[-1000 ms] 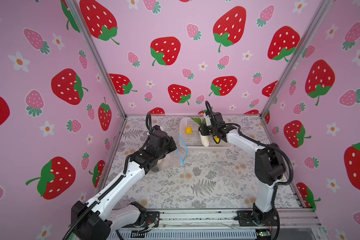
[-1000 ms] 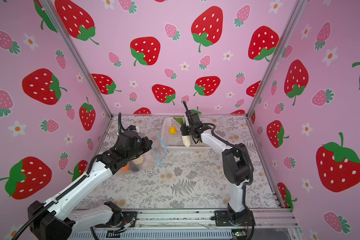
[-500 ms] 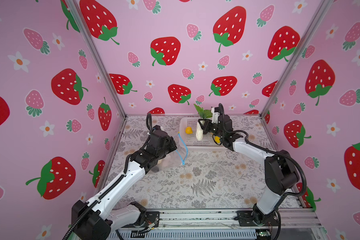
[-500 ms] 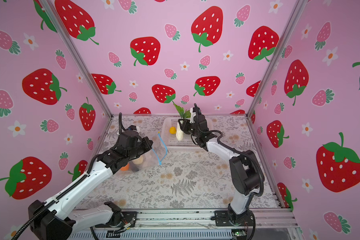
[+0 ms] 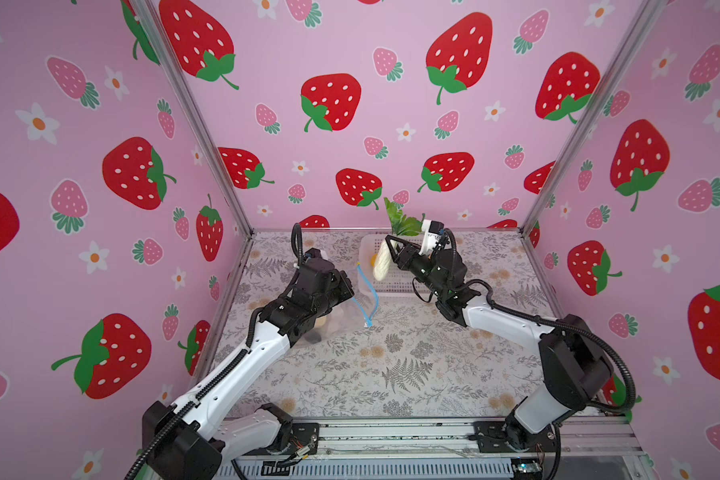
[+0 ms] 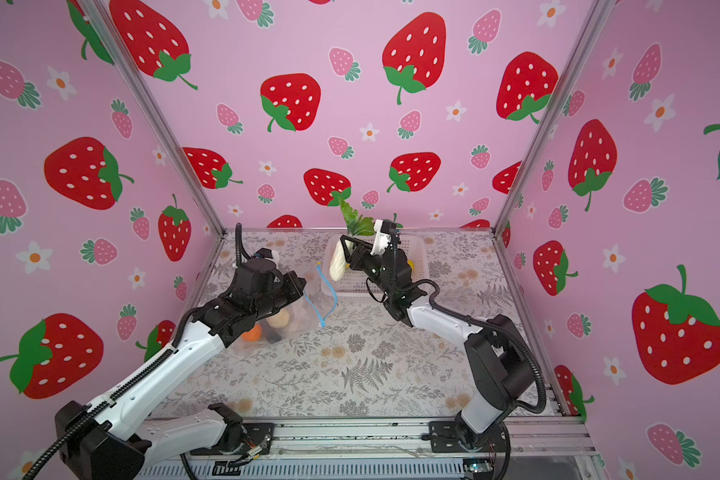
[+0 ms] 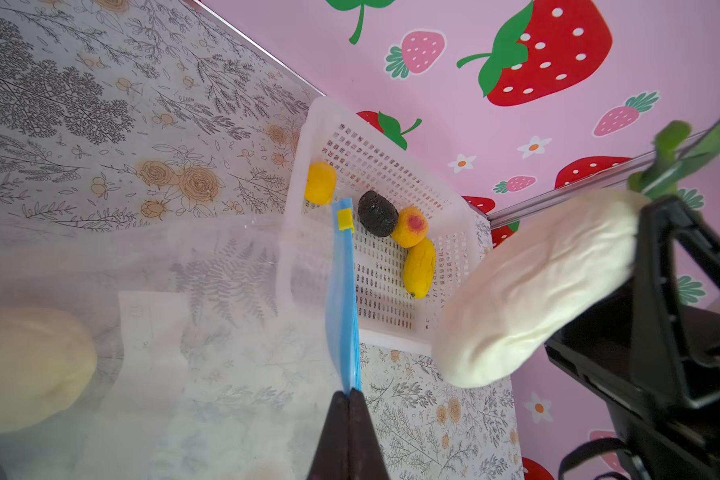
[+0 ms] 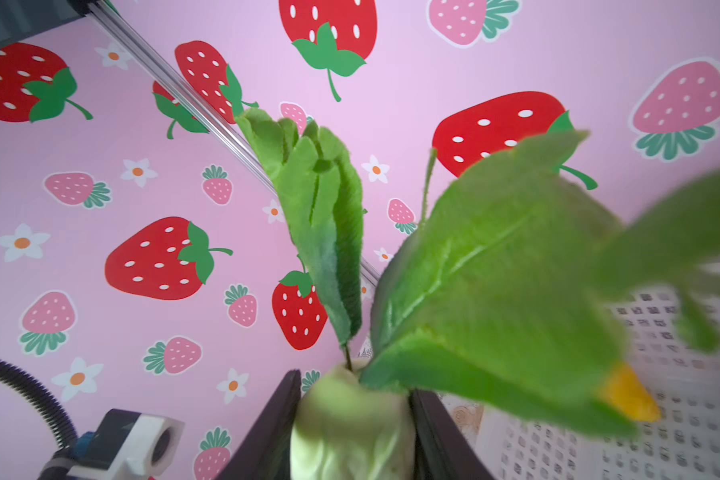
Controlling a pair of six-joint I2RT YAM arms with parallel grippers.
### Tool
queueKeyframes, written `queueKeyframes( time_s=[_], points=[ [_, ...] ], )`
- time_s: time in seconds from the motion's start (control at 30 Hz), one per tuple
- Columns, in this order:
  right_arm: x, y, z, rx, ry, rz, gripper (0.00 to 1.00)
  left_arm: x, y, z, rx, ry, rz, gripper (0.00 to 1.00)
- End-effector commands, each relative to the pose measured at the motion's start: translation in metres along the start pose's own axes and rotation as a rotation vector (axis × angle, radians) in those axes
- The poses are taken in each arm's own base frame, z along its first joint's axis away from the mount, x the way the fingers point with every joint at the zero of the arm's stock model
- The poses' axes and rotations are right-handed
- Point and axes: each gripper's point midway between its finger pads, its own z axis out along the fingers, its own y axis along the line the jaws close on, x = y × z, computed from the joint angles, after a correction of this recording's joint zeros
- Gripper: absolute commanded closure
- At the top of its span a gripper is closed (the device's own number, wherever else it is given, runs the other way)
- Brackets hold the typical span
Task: Place the food in the zip-top bag and seal the zipper
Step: 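Lift the white radish out of the basket with the right gripper, then carry the radish with the right gripper over the bag mouth by the left gripper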
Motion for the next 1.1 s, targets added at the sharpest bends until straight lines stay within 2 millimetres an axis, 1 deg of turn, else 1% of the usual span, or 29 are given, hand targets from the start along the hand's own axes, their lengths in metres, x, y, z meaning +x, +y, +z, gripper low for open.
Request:
queueKeyframes(
  time_s=[0.0,0.2,0.27,0.43,0.53,0.67,0.77,0.93,1.07],
  points=[
    [-0.004,0.012,0.005,-0.046,-0.048,0.063,0.58,-0.015,-0.012,-0.009,0.023,-0.035,-0.023,1.0],
    [0.024,0.017,0.016,-0.063,0.014,0.106,0.58,-0.017,-0.01,-0.013,0.023,-0.049,-0.023,1.0],
    [0.03,0.018,0.019,-0.058,0.018,0.104,0.59,-0.017,-0.01,-0.014,0.026,-0.048,-0.025,1.0],
    [0.042,0.011,0.024,-0.025,0.017,0.126,0.58,-0.017,-0.011,-0.016,0.034,-0.049,-0.03,1.0],
    [0.05,0.011,0.028,-0.017,0.006,0.13,0.58,-0.016,-0.01,-0.017,0.034,-0.05,-0.031,1.0],
    [0.054,0.012,0.031,-0.024,-0.024,0.146,0.59,-0.015,-0.01,-0.017,0.037,-0.049,-0.035,1.0],
    [0.059,0.009,0.032,-0.016,-0.037,0.164,0.58,-0.014,-0.009,-0.017,0.037,-0.048,-0.038,1.0],
    [0.062,0.004,0.029,0.005,-0.074,0.184,0.57,-0.012,-0.009,-0.014,0.038,-0.04,-0.039,1.0],
    [0.063,0.005,0.028,0.018,-0.103,0.176,0.55,-0.011,-0.01,-0.012,0.041,-0.034,-0.038,1.0]
  ],
)
